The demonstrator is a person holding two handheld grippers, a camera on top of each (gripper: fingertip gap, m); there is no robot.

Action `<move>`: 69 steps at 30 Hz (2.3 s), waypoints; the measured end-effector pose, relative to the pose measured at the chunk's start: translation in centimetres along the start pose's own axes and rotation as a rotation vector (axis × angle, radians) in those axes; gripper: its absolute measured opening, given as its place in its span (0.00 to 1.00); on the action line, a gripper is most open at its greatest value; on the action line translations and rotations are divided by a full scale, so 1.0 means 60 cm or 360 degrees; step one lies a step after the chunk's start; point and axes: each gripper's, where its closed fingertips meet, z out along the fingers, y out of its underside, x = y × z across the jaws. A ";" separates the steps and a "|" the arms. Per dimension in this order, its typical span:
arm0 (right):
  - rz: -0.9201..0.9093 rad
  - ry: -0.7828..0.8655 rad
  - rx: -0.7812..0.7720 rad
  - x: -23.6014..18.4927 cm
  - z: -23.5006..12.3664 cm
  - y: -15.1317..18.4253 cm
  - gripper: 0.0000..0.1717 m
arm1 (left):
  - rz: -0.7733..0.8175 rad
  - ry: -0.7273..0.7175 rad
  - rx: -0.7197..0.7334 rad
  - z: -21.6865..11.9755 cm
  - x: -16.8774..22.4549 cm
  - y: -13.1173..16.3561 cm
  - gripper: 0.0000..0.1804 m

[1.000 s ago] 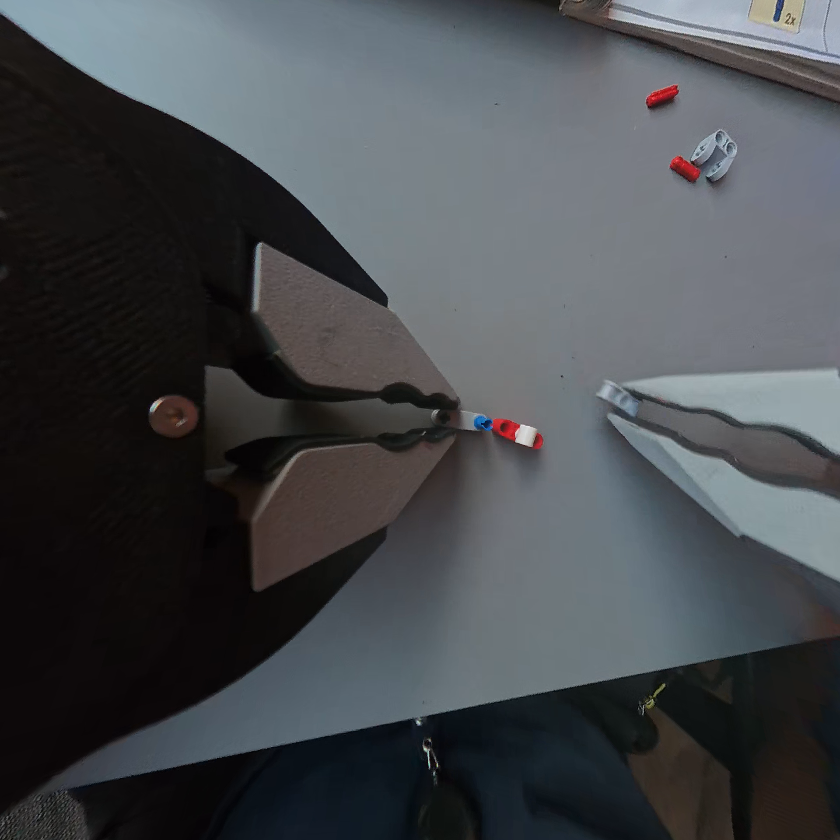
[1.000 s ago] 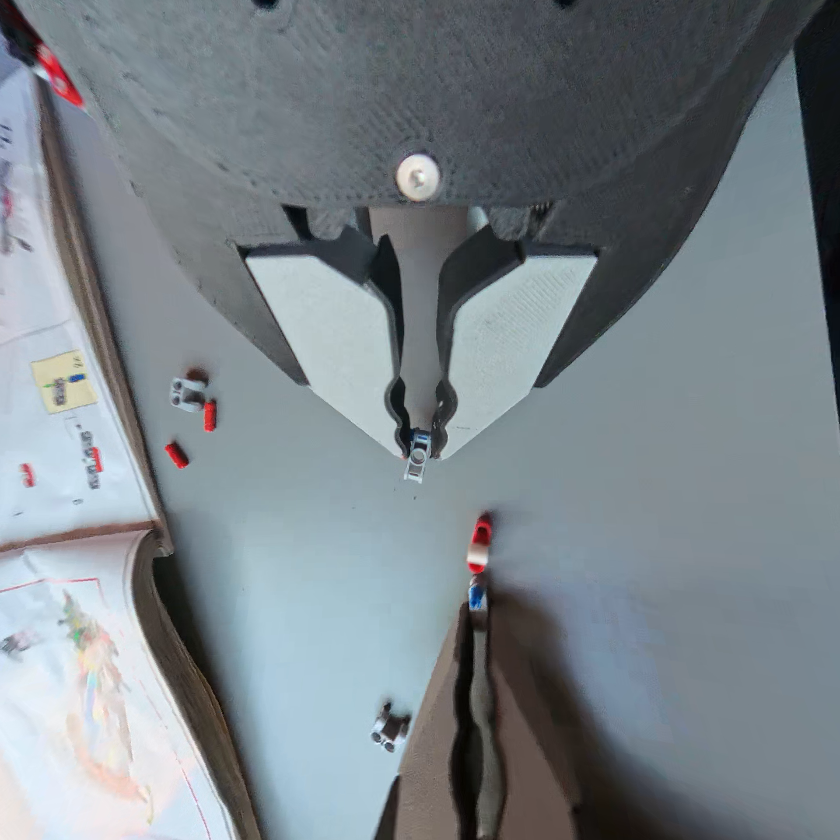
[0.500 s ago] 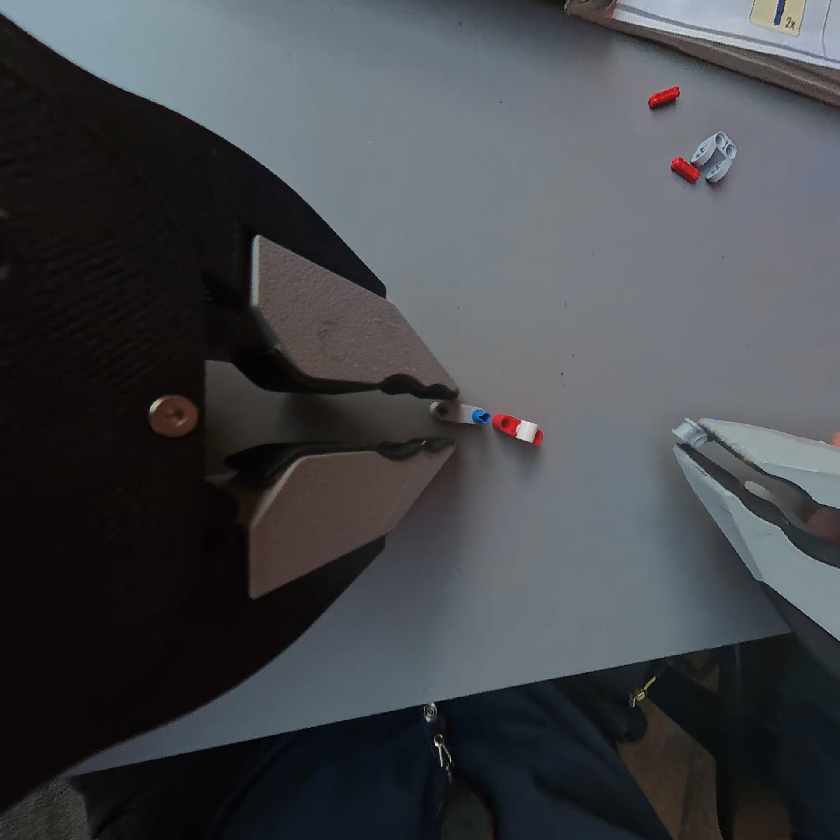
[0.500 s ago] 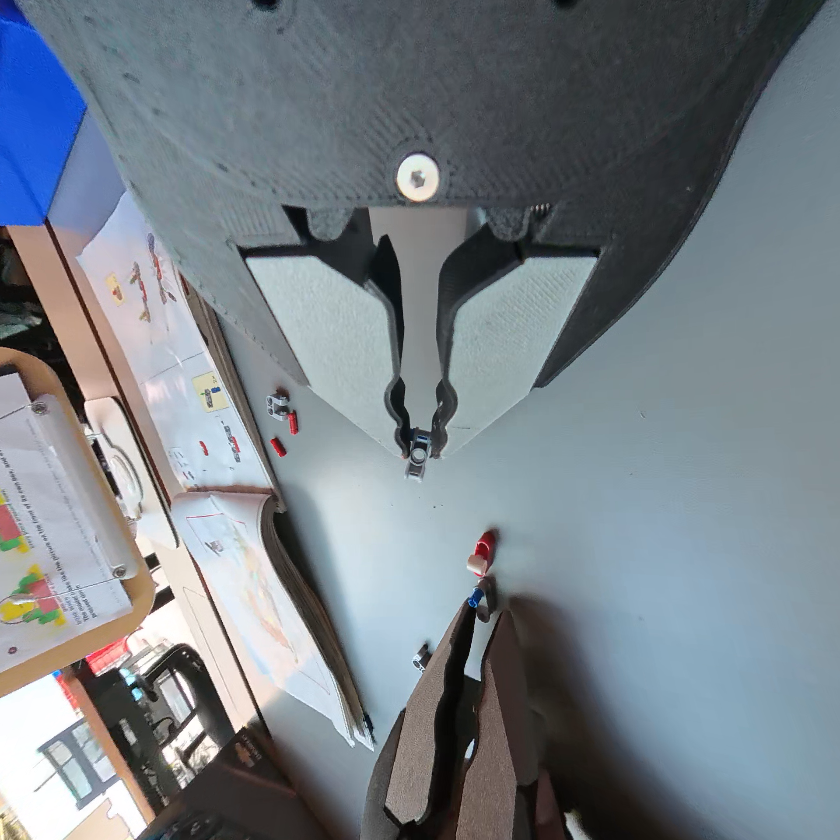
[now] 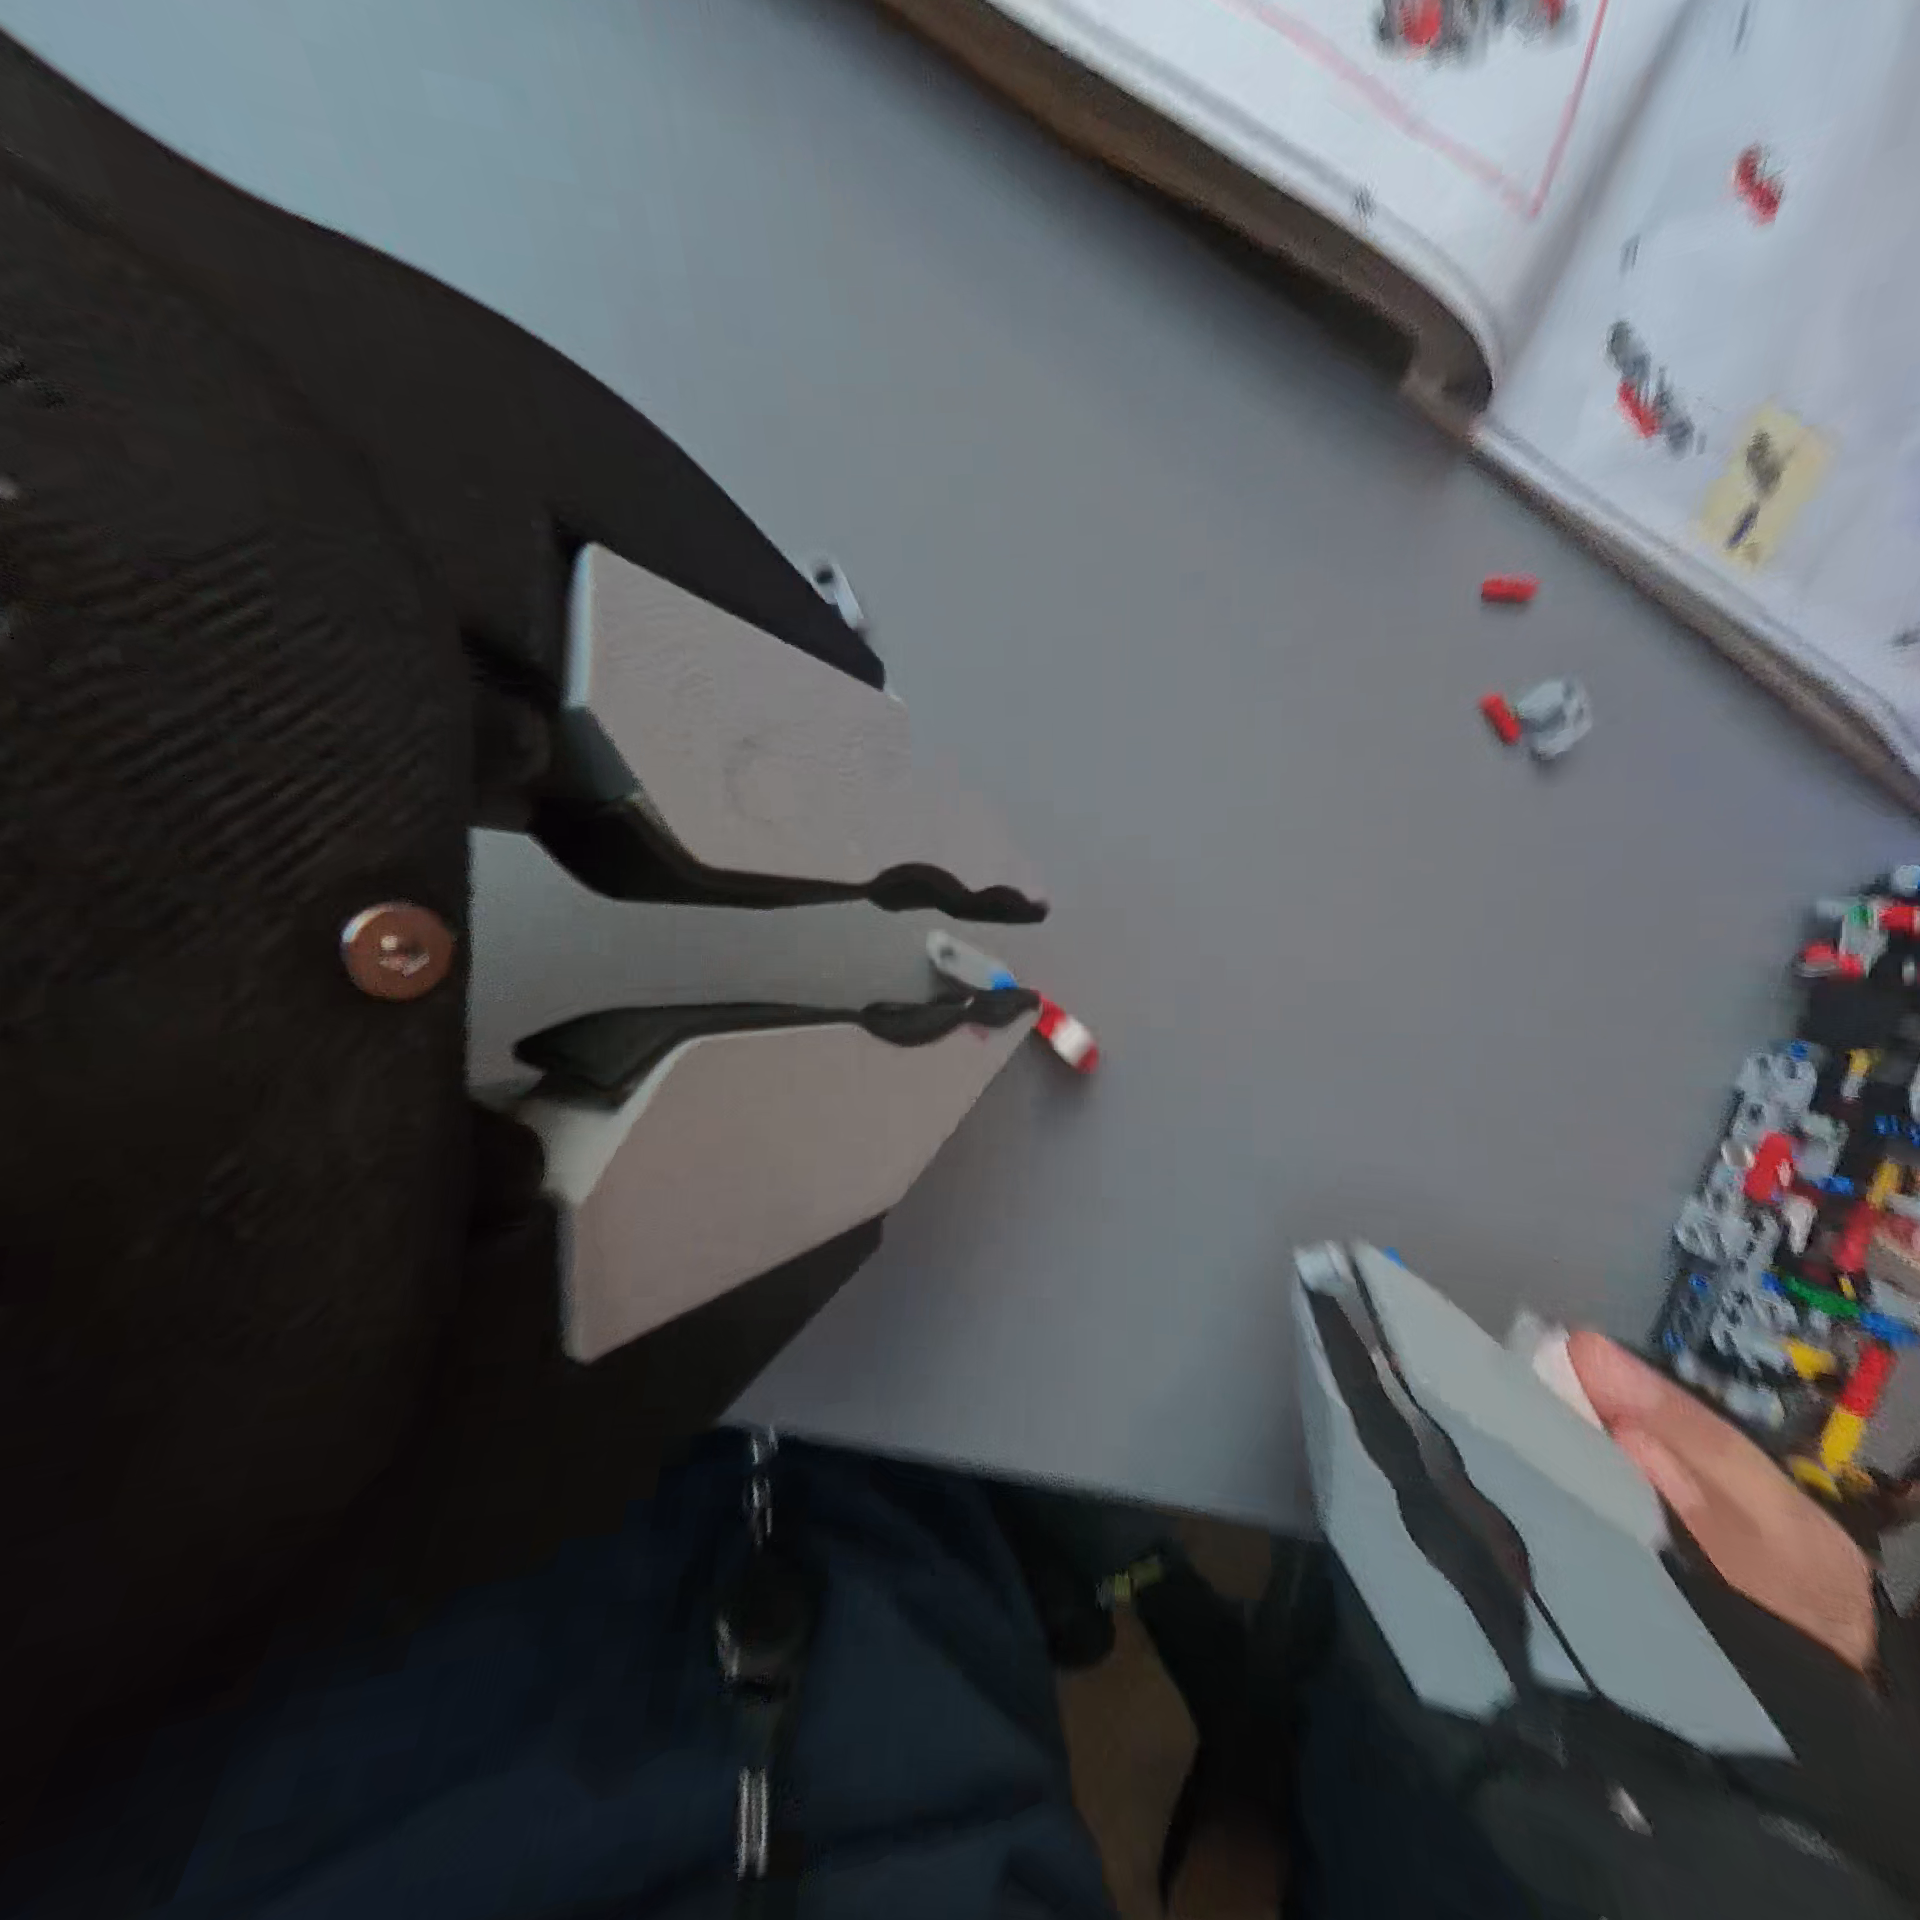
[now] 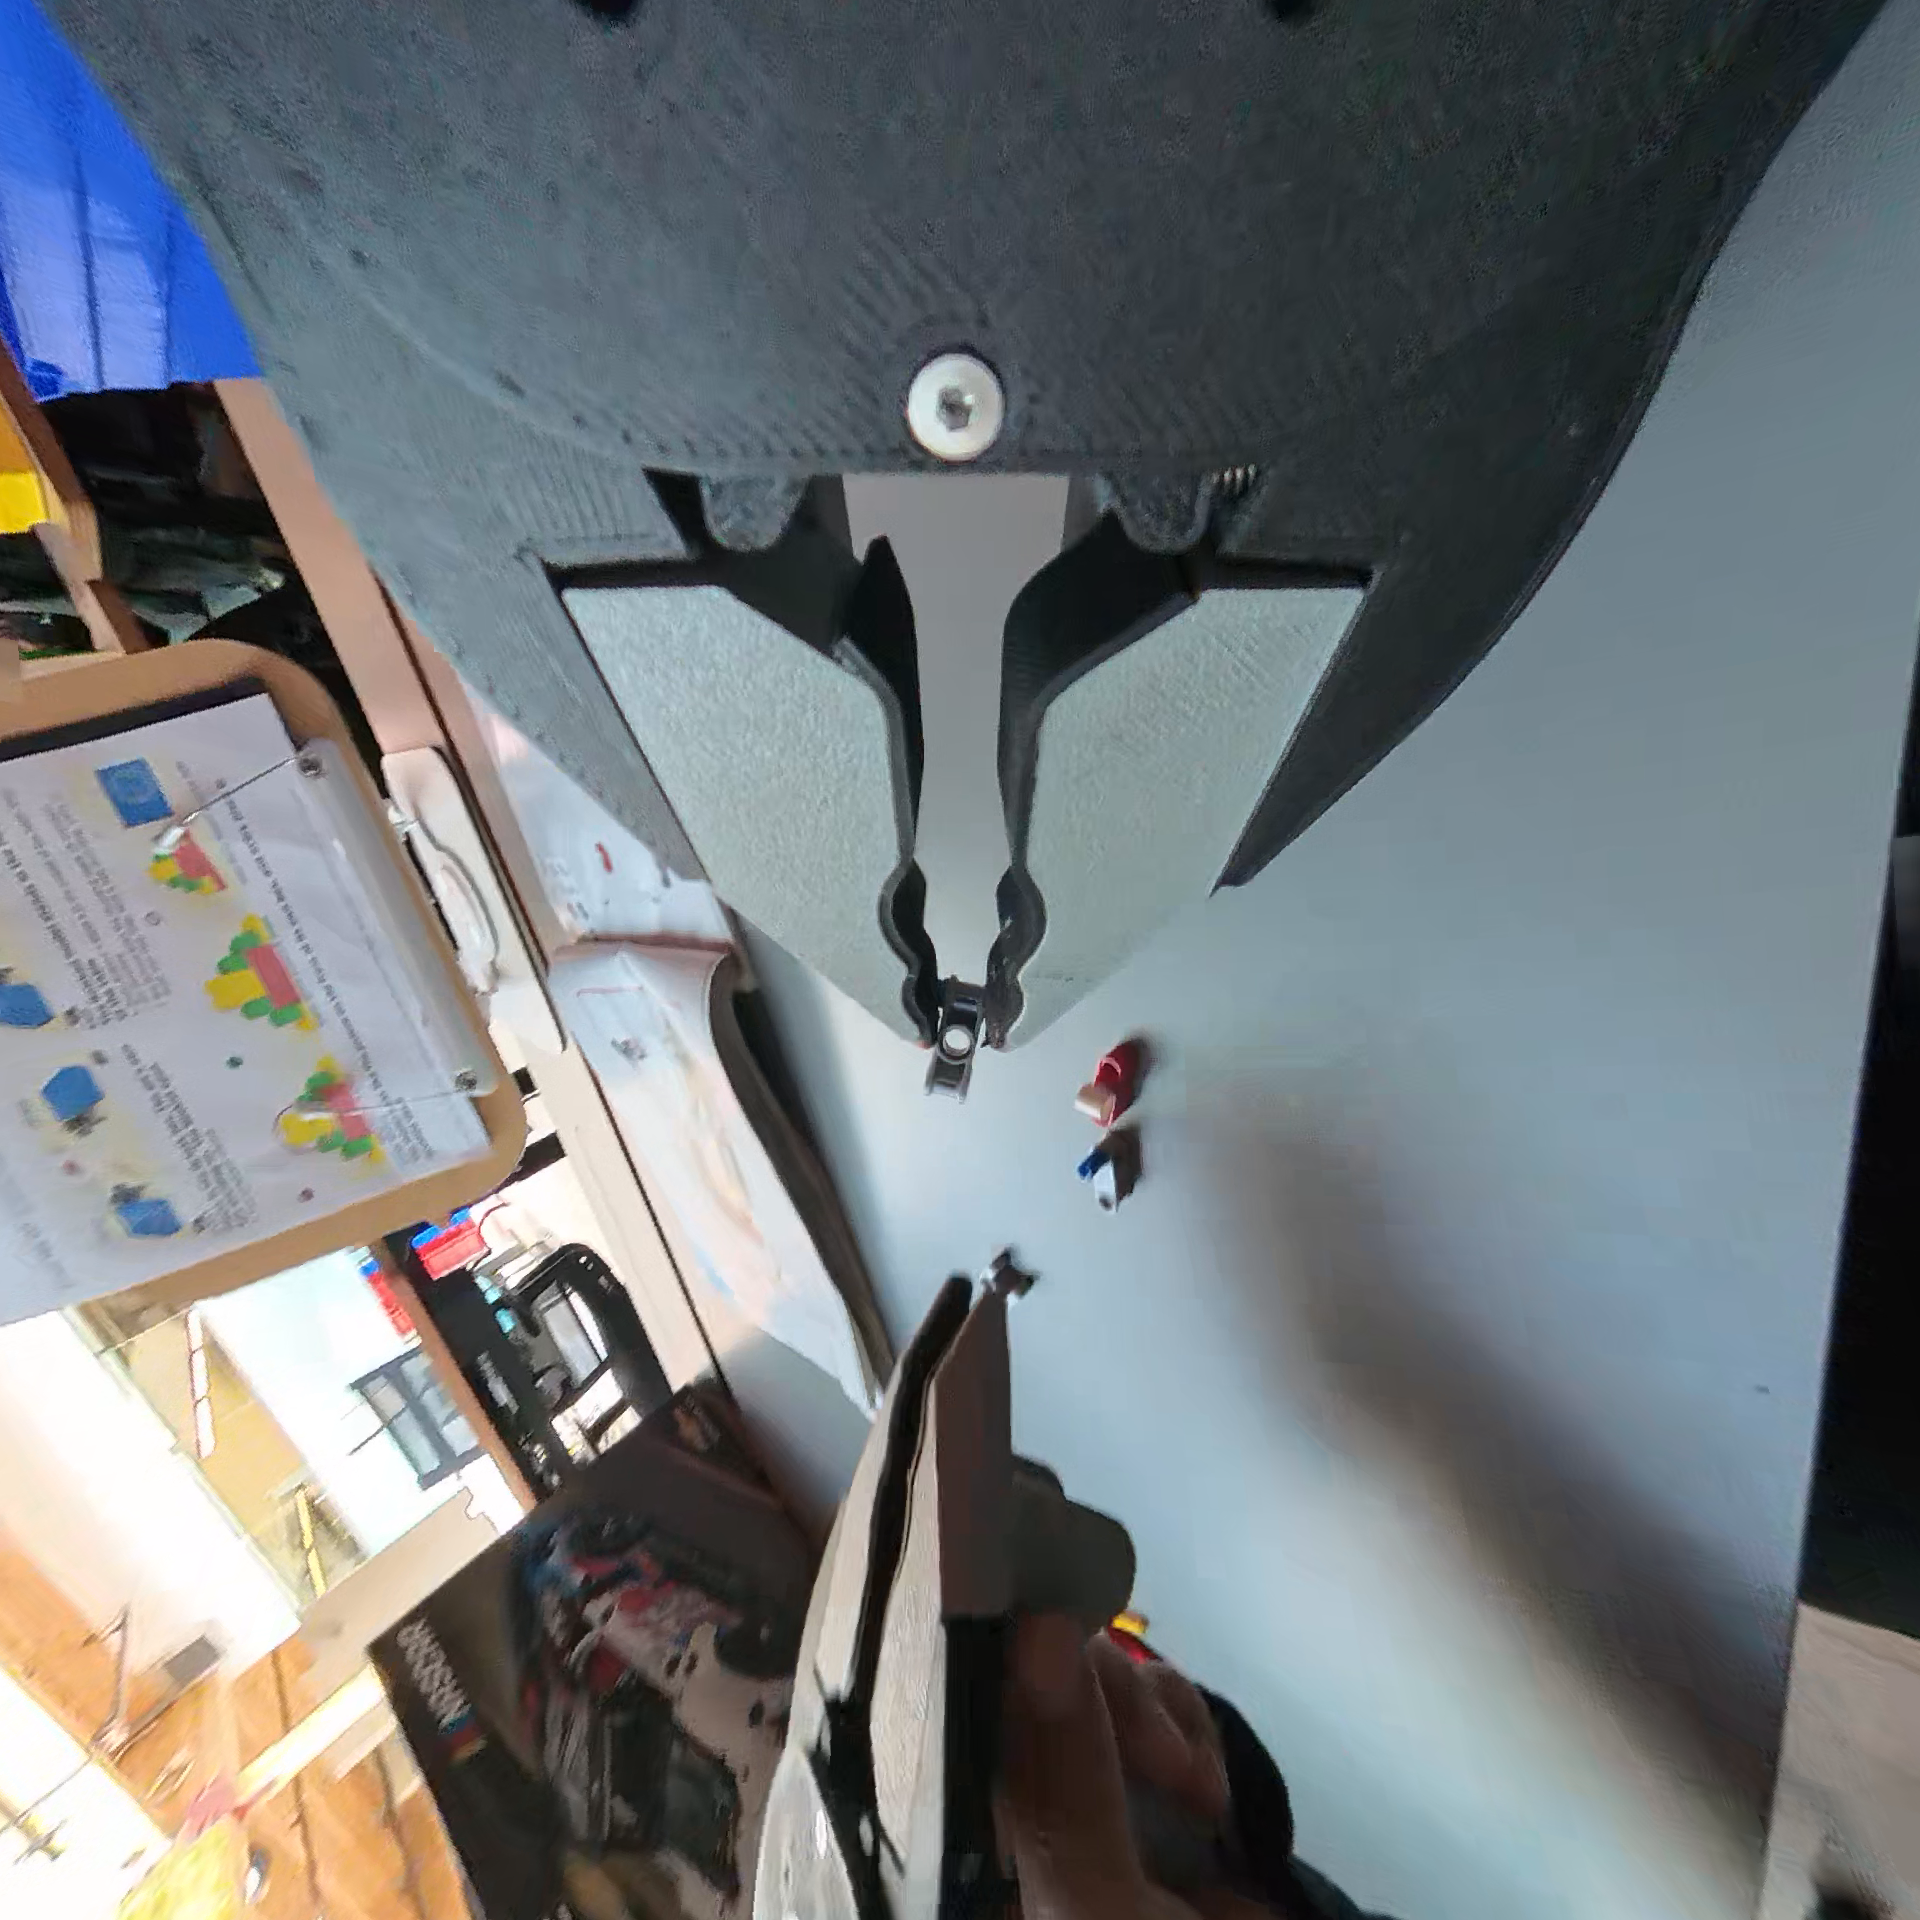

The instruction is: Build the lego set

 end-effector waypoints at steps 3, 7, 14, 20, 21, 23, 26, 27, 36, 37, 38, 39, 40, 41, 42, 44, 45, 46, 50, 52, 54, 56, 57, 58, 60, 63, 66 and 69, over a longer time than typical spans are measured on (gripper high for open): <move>-0.0059 0.0032 0.0038 0.001 0.002 -0.021 0.04 | -0.0040 0.0291 0.0108 0.020 0.066 -0.041 0.07; -0.0103 0.0084 0.0087 0.001 0.002 -0.043 0.04 | -0.0102 0.0487 0.0108 0.042 0.108 -0.052 0.13; -0.0227 0.0154 -0.0022 -0.001 0.014 -0.035 0.04 | -0.0127 0.0420 0.0287 0.048 0.116 -0.062 0.04; 0.0465 -0.0003 0.0111 0.014 -0.004 -0.031 0.00 | 0.0349 -0.0233 0.0422 0.029 0.065 -0.071 0.03; 0.0728 -0.0071 0.0120 0.017 -0.003 -0.027 0.02 | 0.0434 -0.0357 0.0412 0.029 0.060 -0.071 0.03; 0.1178 -0.0197 0.0140 0.021 0.004 -0.027 0.07 | 0.0578 -0.0563 0.0377 0.036 0.054 -0.071 0.03; 0.1597 -0.0309 0.0087 0.016 0.020 -0.014 0.10 | 0.0764 -0.0790 0.0374 0.037 0.054 -0.081 0.03; 0.1701 -0.0309 0.0133 0.021 0.021 -0.013 0.09 | 0.0849 -0.0874 0.0377 0.034 0.054 -0.085 0.03; 0.2000 -0.0396 0.0328 0.035 0.029 -0.028 0.03 | 0.1297 -0.1168 0.0230 0.049 0.065 -0.067 0.03; 0.2004 -0.0418 0.0342 0.033 0.031 -0.031 0.00 | 0.1312 -0.1177 0.0225 0.049 0.066 -0.067 0.03; 0.2014 -0.0449 0.0369 0.032 0.030 -0.036 0.00 | 0.1328 -0.1191 0.0226 0.047 0.067 -0.068 0.03; 0.2028 -0.0487 0.0403 0.031 0.029 -0.041 0.00 | 0.1351 -0.1205 0.0223 0.046 0.067 -0.069 0.03; 0.2051 -0.0517 0.0438 0.031 0.029 -0.046 0.00 | 0.1376 -0.1220 0.0221 0.045 0.068 -0.069 0.03; 0.2070 -0.0541 0.0454 0.030 0.030 -0.048 0.00 | 0.1399 -0.1235 0.0224 0.043 0.069 -0.071 0.03; 0.2076 -0.0565 0.0468 0.028 0.030 -0.050 0.00 | 0.1420 -0.1249 0.0231 0.042 0.070 -0.072 0.03; 0.2103 -0.0585 0.0522 0.031 0.029 -0.054 0.00 | 0.1440 -0.1273 0.0243 0.039 0.068 -0.073 0.03; 0.2112 -0.0581 0.0532 0.033 0.029 -0.053 0.00 | 0.1424 -0.1264 0.0243 0.038 0.066 -0.071 0.03; 0.2096 -0.0546 0.0496 0.034 0.029 -0.046 0.00 | 0.1379 -0.1228 0.0241 0.038 0.062 -0.068 0.03; 0.1529 -0.0495 0.0314 0.026 0.005 -0.040 0.09 | 0.1092 -0.0870 0.0194 0.044 0.054 -0.047 0.03; 0.1121 -0.0440 0.0103 0.015 0.006 -0.029 0.08 | 0.1034 -0.0656 0.0155 0.049 0.064 -0.040 0.03; 0.0707 -0.0363 -0.0066 0.009 0.013 -0.020 0.10 | 0.1019 -0.0557 0.0146 0.045 0.069 -0.044 0.03; 0.0411 -0.0340 -0.0119 0.002 0.017 -0.027 0.10 | 0.1034 -0.0458 0.0072 0.044 0.077 -0.038 0.03; 0.0313 -0.0350 -0.0153 -0.004 0.021 -0.027 0.08 | 0.1054 -0.0438 0.0051 0.042 0.079 -0.037 0.03; 0.0248 -0.0346 -0.0188 -0.007 0.026 -0.025 0.07 | 0.1062 -0.0392 0.0023 0.042 0.085 -0.034 0.03; 0.0176 -0.0374 -0.0214 -0.017 0.035 -0.023 0.03 | 0.1050 -0.0361 0.0002 0.038 0.091 -0.036 0.03; 0.0169 -0.0350 -0.0165 -0.016 0.038 -0.030 0.02 | 0.1051 -0.0363 -0.0030 0.033 0.094 -0.038 0.03; 0.0243 -0.0317 -0.0055 -0.011 0.033 -0.040 0.01 | 0.0986 -0.0346 0.0041 0.023 0.100 -0.050 0.03; 0.0513 -0.0336 0.0200 -0.002 0.025 -0.061 0.01 | 0.0849 -0.0246 0.0180 0.012 0.106 -0.063 0.05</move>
